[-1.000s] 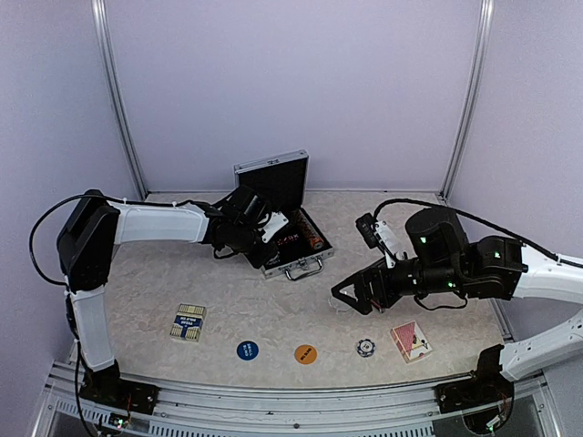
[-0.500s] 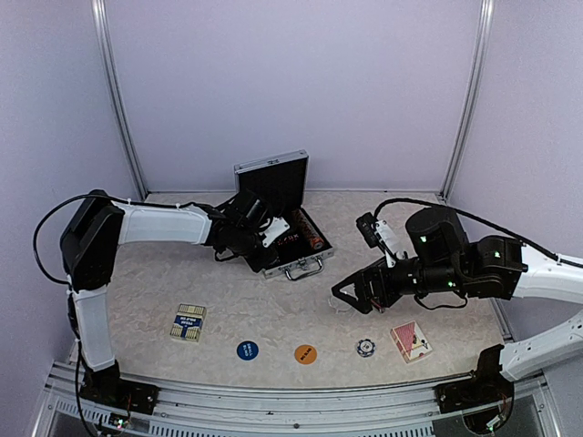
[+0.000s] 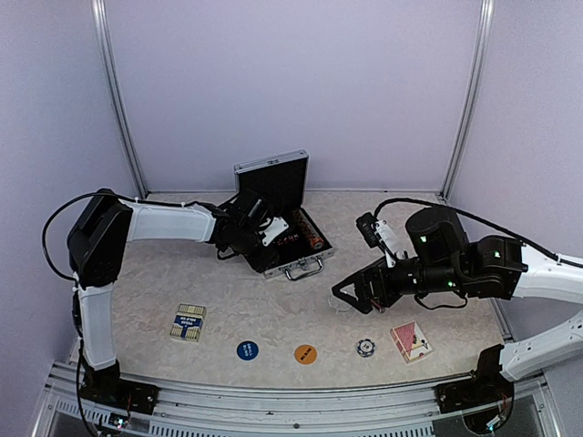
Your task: Pack up texas hold em set
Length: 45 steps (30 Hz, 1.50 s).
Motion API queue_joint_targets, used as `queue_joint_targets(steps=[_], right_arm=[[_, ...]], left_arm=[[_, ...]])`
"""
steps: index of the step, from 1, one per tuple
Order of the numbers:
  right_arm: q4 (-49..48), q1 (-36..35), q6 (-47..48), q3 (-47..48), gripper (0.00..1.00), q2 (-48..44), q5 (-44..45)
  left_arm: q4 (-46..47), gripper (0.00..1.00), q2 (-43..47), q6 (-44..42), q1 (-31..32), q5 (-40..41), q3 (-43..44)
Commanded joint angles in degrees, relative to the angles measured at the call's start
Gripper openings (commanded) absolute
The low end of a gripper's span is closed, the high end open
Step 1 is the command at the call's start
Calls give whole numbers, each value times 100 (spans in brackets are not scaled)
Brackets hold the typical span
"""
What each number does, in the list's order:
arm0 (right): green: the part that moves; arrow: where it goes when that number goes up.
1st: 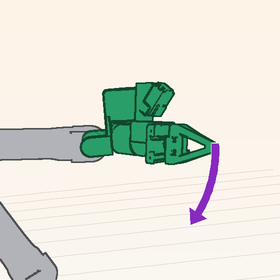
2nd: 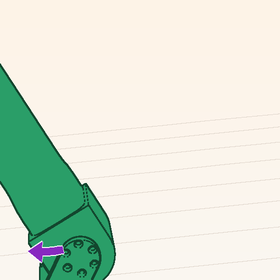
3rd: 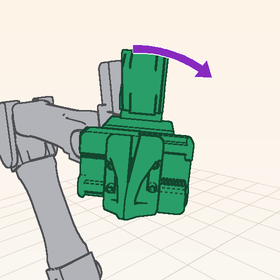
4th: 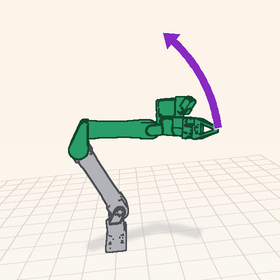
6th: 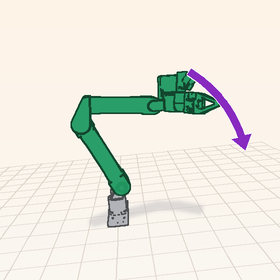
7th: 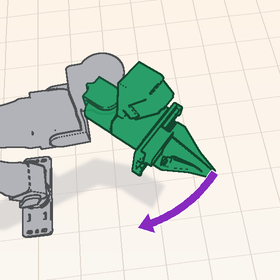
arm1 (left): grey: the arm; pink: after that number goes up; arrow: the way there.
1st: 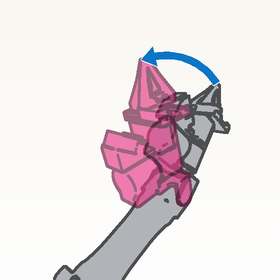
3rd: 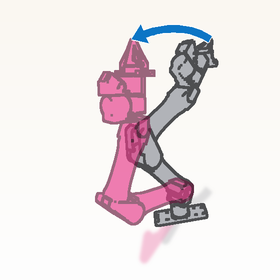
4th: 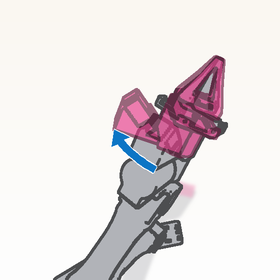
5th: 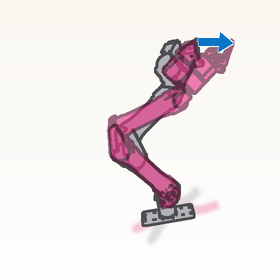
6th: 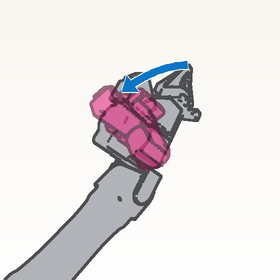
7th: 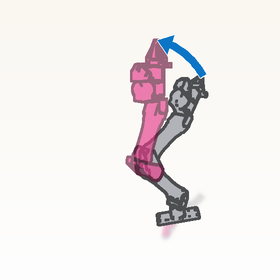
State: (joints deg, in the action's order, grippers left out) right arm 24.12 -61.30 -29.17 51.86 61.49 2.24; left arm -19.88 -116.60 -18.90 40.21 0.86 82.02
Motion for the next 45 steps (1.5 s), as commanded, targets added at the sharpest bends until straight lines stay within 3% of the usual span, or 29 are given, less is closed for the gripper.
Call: queue_joint_targets(steps=[1, 11, 16, 22, 25, 28, 35, 45], right_arm=[[172, 88, 179, 104, 100, 21, 229], [440, 370, 596, 266, 100, -52, 944], [500, 566, 746, 279, 100, 26, 974], [1299, 753, 1166, 385, 93, 310, 947], [1660, 750, 1205, 333, 87, 548, 354], [2002, 679, 1075, 350, 85, 914, 43], [2454, 112, 580, 356, 86, 1844, 274], [2145, -354, -33, 254, 78, 3078, 451]], left_arm=[[-121, 60, 21, 157, -30, 251, 89], [198, 87, 846, 807, 206, 226, 152], [-190, 88, 392, 733, 417, 261, 765], [-104, 89, 317, 1509, 663, 111, 785], [33, 99, 574, 2009, 965, 265, 601], [13, 99, 842, 2549, 1200, 544, 455], [67, 99, 1807, 3980, 1434, 1030, -390], [-421, 99, 2728, 4641, 1556, 1612, -1119]])
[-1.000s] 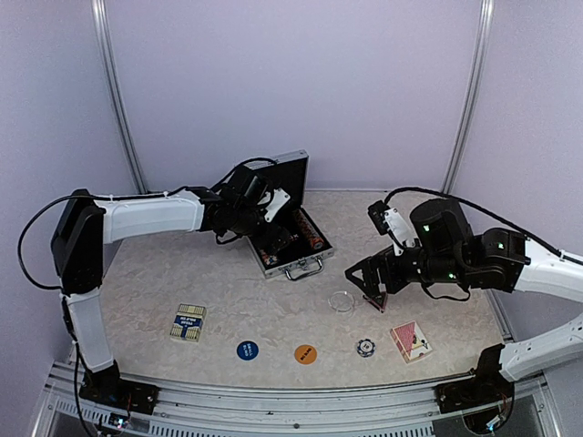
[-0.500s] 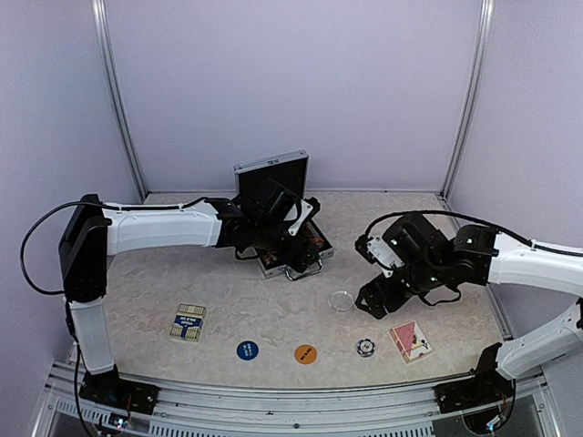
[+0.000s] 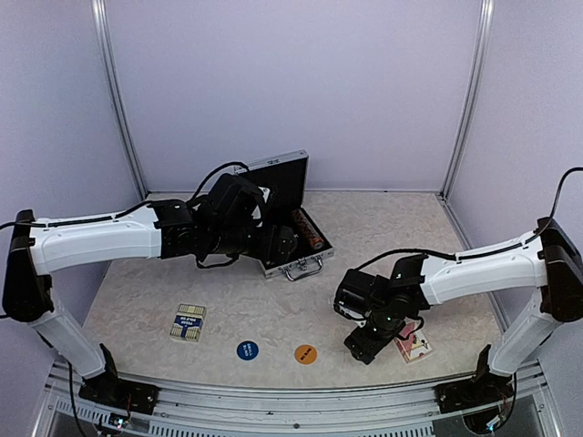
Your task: Pack up texas hold em set
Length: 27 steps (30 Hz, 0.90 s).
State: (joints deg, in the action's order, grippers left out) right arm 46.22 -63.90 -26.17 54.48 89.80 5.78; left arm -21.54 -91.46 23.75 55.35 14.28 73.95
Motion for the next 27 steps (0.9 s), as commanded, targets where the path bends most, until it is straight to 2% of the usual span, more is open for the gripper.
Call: queue_joint_targets(steps=[1, 11, 14, 27], right_arm=[[-100, -97, -335, -2, 76, 310, 46], [-201, -92, -305, -95, 73, 586, -34], [-318, -91, -245, -120, 68, 645, -137], [-123, -53, -178, -238, 56, 590, -360]], left_arm=[[-250, 99, 300, 414, 51, 276, -392], [-202, 99, 795, 576, 74, 313, -652], [-216, 99, 861, 602, 89, 313, -678], [-244, 99, 1290, 783, 133, 321, -830]])
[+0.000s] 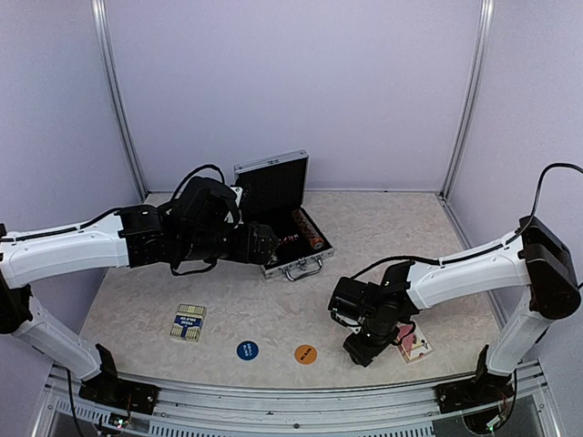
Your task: Pack up texas hold em set
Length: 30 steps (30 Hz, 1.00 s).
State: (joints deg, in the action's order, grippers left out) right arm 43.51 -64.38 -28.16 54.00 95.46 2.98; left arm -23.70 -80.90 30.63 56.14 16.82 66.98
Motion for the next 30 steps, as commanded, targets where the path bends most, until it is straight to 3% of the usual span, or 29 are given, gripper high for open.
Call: queue_joint_targets(steps=[1, 9, 22, 30], right_arm=[[162, 0, 25, -202, 56, 15, -81], [81, 49, 104, -91, 49, 146, 13], [-50, 51, 175, -105, 13, 243, 114], [163, 37, 163, 355, 7, -284, 366]], left_arm=[[-33, 99, 260, 112, 51, 78, -152], [6, 99, 413, 162, 89, 111, -262], [316, 99, 715, 488, -42, 41, -646], [602, 99, 697, 620, -107, -252, -837]])
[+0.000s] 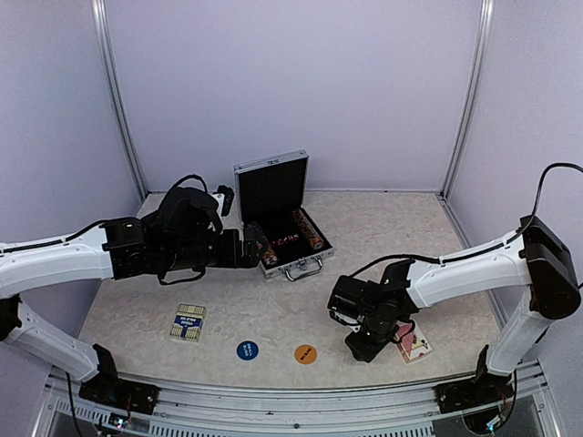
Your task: Pack up texas hold em set
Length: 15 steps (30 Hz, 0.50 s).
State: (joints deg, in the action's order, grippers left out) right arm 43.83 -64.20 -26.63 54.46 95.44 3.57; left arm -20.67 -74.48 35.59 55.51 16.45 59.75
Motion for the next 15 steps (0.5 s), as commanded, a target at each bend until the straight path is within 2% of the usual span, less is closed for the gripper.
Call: queue_joint_targets(steps=[1, 9, 15], right_arm=[[163, 10, 15, 393, 6, -366, 361], [248, -109, 199, 839, 4, -841, 771], [35, -290, 398, 759, 3, -1232, 1167]], left_arm=[[335, 99, 27, 154, -55, -285, -131], [1340, 99, -146, 398, -268, -1548, -586], [1874, 99, -573, 396, -319, -2453, -473]])
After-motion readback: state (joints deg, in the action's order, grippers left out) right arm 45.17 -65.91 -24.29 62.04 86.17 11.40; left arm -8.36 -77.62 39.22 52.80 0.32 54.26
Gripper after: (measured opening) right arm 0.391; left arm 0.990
